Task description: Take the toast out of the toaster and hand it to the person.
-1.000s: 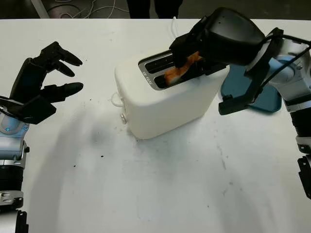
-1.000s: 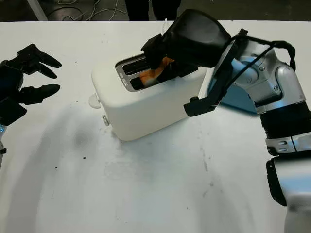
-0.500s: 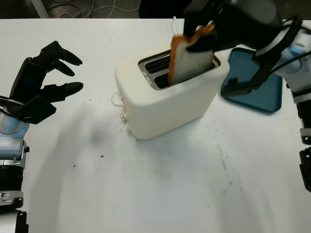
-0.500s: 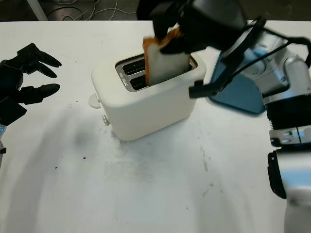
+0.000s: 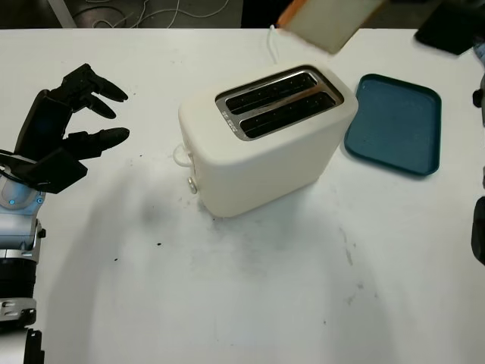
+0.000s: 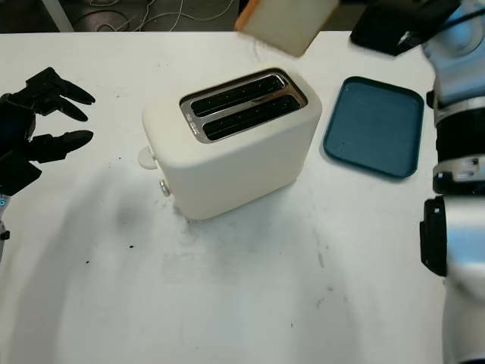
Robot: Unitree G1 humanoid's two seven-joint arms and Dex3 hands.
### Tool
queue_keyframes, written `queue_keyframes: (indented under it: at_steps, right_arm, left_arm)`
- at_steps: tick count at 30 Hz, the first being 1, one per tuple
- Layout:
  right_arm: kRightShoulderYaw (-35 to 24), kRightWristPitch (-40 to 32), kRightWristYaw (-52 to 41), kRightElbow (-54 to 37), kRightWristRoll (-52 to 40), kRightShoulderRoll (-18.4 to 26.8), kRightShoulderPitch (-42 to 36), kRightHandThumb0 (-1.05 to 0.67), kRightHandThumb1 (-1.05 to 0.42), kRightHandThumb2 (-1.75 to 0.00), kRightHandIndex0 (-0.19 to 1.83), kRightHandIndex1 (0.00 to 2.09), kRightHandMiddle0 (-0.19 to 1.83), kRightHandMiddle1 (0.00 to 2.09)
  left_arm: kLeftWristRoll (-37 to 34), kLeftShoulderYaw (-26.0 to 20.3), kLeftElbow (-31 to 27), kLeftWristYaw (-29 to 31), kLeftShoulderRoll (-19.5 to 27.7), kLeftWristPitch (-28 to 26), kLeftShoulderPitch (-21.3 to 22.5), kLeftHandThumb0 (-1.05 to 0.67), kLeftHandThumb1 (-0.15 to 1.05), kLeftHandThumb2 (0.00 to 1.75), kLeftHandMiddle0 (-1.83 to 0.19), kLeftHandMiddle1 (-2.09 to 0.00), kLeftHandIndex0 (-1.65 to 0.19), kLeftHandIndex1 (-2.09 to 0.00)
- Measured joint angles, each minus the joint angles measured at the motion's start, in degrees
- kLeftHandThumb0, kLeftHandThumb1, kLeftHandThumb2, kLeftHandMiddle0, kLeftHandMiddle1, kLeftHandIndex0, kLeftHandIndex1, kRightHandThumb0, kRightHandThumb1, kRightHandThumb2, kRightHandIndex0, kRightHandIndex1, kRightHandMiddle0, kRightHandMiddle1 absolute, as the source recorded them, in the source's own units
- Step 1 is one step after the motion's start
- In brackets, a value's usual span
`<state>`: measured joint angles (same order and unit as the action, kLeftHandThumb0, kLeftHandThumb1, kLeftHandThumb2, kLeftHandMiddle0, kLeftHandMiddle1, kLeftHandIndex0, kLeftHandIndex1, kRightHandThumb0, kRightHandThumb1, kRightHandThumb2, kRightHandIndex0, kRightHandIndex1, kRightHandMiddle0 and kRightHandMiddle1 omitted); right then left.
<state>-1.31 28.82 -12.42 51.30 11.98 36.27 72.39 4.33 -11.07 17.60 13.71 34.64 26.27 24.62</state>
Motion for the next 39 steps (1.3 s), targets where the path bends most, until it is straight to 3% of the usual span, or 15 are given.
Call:
queue_keyframes:
  at_steps: [6, 14, 29, 39]
  right_arm:
    - [-3.8, -8.0, 1.6, 7.6, -4.6, -1.2, 2.6, -0.52, -0.92, -0.15, 1.13, 1.75, 0.92, 1.75]
    - [-4.9, -11.5, 8.7, 16.1, -4.6, -1.5, 3.3, -0.43, -0.92, -0.17, 1.05, 1.75, 0.85, 1.75]
    - [-8.5, -11.1, 9.9, 17.1, -7.9, -5.7, -1.5, -0.30, -0.92, -0.24, 0.99, 1.75, 0.77, 1.75]
    - [-9.8, -10.8, 9.8, 19.9, -9.7, -8.3, -5.4, -0.45, -0.92, -0.16, 1.01, 1.75, 0.79, 1.75]
  left_arm:
    - [0.0, 0.0, 0.2, 0.0, 0.0, 0.0, 0.0, -1.05, 0.92, 0.25, -0.42, -1.37, -0.31, -1.28]
    - [0.0, 0.0, 0.2, 0.0, 0.0, 0.0, 0.0, -1.05, 0.92, 0.26, -0.44, -1.37, -0.32, -1.28]
    - [0.0, 0.0, 0.4, 0.0, -0.1, 0.0, 0.0, -1.05, 0.92, 0.25, -0.43, -1.38, -0.31, -1.29]
    - [0.0, 0.0, 0.5, 0.0, -0.4, 0.0, 0.0, -1.05, 0.92, 0.26, -0.45, -1.39, -0.31, -1.29]
